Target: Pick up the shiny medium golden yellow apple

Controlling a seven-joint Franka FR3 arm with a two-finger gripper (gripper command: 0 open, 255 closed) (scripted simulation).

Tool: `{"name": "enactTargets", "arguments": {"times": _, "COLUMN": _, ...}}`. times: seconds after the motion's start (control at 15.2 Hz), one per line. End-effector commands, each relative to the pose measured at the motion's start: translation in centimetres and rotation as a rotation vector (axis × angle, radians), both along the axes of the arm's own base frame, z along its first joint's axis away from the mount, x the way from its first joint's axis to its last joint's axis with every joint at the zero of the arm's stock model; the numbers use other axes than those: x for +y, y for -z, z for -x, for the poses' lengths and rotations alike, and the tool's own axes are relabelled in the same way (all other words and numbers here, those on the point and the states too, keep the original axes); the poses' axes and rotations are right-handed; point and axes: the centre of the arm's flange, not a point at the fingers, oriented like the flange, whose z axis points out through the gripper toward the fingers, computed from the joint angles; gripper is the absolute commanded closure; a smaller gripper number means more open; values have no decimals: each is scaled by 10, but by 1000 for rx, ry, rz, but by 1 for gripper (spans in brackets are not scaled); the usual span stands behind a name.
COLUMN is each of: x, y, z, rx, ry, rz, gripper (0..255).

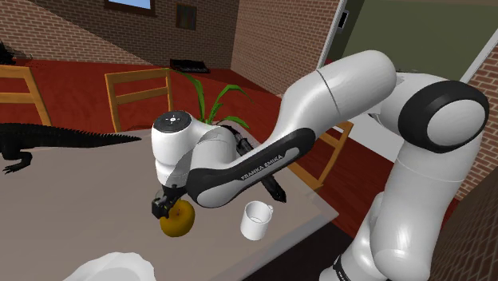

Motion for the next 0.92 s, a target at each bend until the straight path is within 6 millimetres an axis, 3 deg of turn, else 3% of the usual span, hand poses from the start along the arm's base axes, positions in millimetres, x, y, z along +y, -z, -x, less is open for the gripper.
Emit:
{"name": "enactTargets", "arguments": {"times": 0.0, "x": 0, "y": 10, "z": 1, "rx": 0, "ry": 0, "rz": 0, "gripper": 0}}
{"name": "enactTargets", "arguments": {"times": 0.13, "x": 0, "y": 14, "z": 1, "rx": 0, "ry": 0, "rz": 0, "gripper": 0}}
{"name": "enactTargets", "arguments": {"times": 0.2, "x": -1, "y": 14, "z": 1, "rx": 0, "ry": 0, "rz": 0, "gripper": 255}}
{"name": "enactTargets", "arguments": {"times": 0.86, "x": 0, "y": 8, "z": 1, "rx": 0, "ry": 0, "rz": 0, "gripper": 255}}
